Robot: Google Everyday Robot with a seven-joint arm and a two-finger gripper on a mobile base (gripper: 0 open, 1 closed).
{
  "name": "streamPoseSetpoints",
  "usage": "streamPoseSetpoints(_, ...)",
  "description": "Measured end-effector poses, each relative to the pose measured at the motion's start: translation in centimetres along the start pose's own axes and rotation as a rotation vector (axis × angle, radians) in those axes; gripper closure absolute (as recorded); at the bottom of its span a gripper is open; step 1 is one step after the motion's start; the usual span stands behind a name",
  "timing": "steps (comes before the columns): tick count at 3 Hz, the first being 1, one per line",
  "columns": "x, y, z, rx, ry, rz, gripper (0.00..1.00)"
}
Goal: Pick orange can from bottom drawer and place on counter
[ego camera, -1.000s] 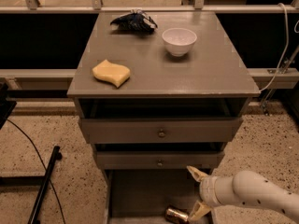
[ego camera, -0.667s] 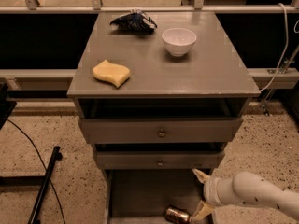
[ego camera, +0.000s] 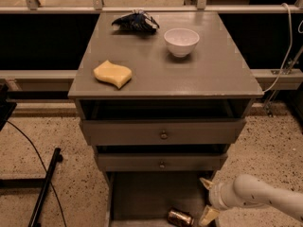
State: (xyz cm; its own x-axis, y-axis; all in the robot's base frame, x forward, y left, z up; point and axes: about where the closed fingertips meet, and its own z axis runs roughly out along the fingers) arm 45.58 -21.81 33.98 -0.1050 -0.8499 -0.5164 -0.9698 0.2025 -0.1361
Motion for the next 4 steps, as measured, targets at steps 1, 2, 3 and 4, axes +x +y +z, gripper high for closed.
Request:
streamPoseSetpoints(1,1.5,0.1,3.7,-0.069,-0.020,0.004,0.00)
streamPoseSetpoints(2,3.1,0.0,7.1,-0.098,-0.033,0.023,0.00)
streamPoseSetpoints(3,4.5,-0.5,10.0,-0.102,-0.045,0.046,0.03)
streamPoseSetpoints(4,5.4,-0.4,11.8,-0.096,-0.057,0.067,0.24)
